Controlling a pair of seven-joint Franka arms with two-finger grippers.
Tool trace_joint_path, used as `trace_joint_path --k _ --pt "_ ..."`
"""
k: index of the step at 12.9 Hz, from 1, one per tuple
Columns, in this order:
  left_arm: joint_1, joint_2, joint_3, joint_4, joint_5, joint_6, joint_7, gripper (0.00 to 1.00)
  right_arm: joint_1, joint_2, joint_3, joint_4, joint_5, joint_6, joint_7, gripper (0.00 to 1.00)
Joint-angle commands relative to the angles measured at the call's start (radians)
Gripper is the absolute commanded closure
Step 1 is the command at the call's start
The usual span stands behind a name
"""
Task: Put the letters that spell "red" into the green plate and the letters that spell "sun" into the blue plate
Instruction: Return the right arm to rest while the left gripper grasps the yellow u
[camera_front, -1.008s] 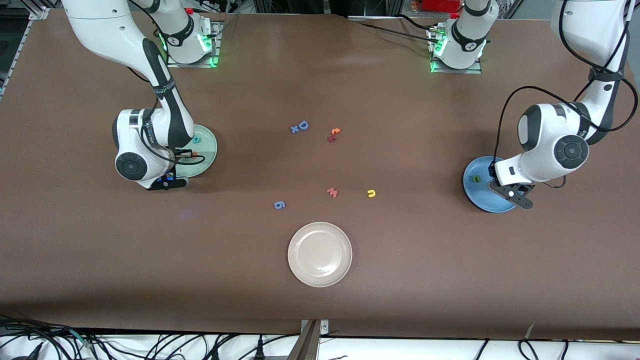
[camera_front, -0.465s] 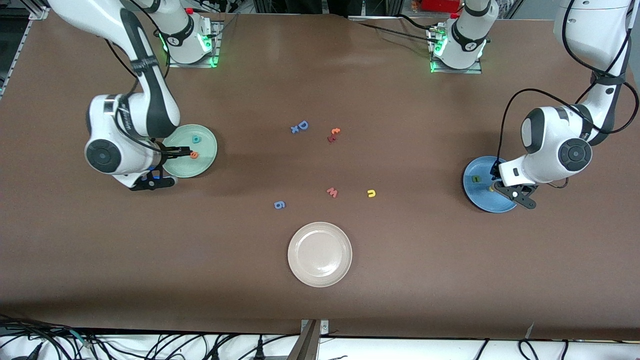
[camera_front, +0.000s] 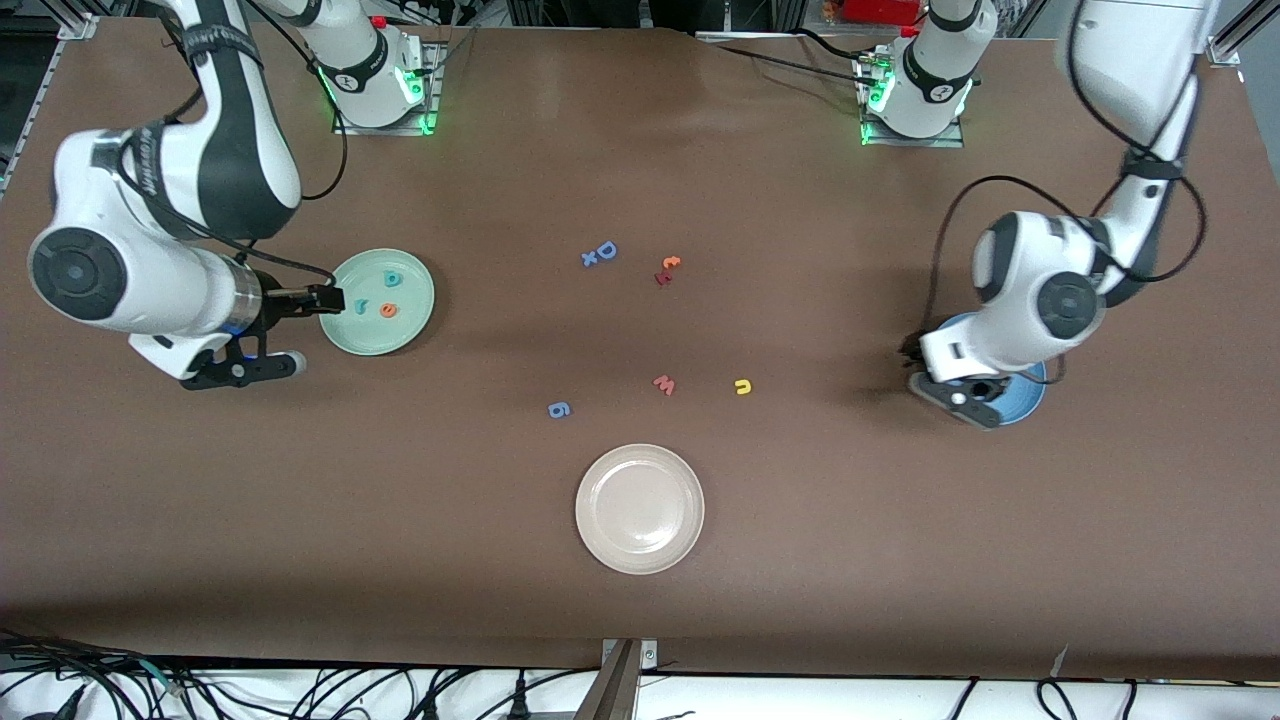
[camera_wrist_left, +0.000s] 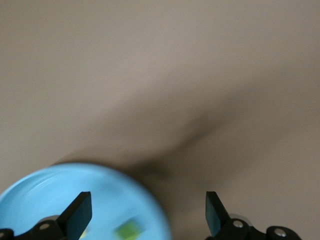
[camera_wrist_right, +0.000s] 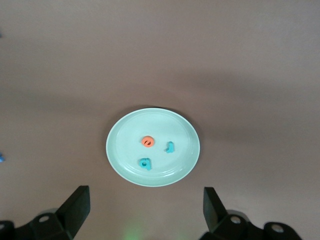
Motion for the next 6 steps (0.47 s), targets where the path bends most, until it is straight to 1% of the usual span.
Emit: trace_joint_path --k 1,3,6 --pt "-0.155 0.045 0.012 0.075 -0.024 -0.005 -0.295 0.0 -0.007 0.0 0.009 0.118 0.001 -0.079 0.009 0.0" --pt "-0.236 0.078 0.012 0.126 -0.027 -0.003 -0.541 0.0 -0.007 -0.021 0.007 0.148 -0.009 -0.08 0.008 0.0" --pt "-0.283 0.131 0.013 0.197 -0.028 0.023 -0.822 0.0 -0.009 -0.029 0.003 0.153 -0.01 -0.08 0.005 0.0"
